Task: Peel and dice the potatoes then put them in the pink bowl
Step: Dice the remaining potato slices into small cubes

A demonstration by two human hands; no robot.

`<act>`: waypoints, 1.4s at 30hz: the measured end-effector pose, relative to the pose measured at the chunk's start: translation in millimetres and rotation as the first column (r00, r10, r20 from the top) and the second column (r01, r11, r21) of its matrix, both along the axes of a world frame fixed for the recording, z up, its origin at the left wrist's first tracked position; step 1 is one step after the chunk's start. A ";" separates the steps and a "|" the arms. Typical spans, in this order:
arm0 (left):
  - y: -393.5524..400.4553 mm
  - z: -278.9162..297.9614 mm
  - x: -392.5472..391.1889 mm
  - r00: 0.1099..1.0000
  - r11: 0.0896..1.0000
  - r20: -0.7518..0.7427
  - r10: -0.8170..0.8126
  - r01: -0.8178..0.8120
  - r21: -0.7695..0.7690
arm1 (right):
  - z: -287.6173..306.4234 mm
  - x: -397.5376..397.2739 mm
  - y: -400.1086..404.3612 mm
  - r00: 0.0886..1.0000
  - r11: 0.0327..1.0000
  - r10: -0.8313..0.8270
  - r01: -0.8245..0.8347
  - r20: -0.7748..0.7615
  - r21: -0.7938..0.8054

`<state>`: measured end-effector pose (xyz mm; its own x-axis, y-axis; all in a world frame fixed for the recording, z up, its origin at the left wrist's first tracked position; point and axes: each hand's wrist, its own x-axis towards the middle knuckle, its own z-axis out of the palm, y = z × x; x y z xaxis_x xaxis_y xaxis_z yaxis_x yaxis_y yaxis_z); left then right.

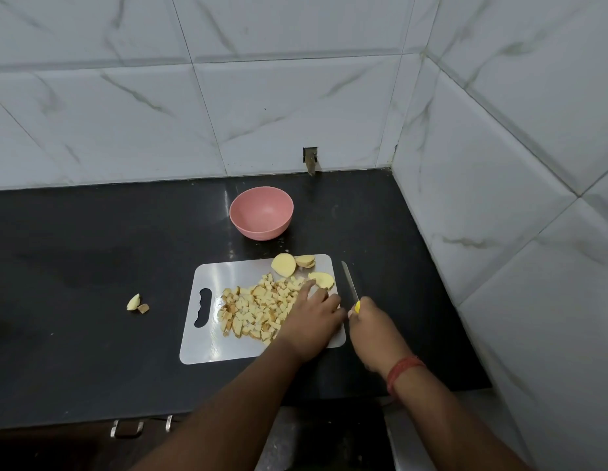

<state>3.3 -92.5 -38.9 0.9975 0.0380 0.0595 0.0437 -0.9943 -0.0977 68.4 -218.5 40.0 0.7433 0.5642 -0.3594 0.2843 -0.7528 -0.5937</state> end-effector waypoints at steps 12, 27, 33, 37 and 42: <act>31.8 18.7 14.2 0.966 0.949 0.009 0.260 -0.254 -0.185 | -6.0 5.2 -4.5 1.000 1.000 0.023 -0.023 -0.019 -0.005; 32.4 20.9 51.1 0.959 0.974 -0.183 0.218 -0.203 0.097 | -18.5 14.1 -10.5 0.999 0.995 0.028 -0.032 -0.039 -0.094; 26.8 16.3 44.4 0.943 0.959 -0.176 0.281 -0.284 0.010 | -31.8 17.4 -3.9 0.996 0.961 0.081 -0.085 -0.023 -0.262; 29.1 16.7 41.8 0.944 0.959 -0.181 0.274 -0.283 -0.020 | -38.0 15.1 3.6 0.997 0.953 0.075 -0.078 -0.024 -0.292; 29.0 16.6 38.8 0.945 0.956 -0.163 0.283 -0.292 -0.037 | -41.3 8.2 10.2 0.992 0.941 0.125 -0.126 -0.022 -0.313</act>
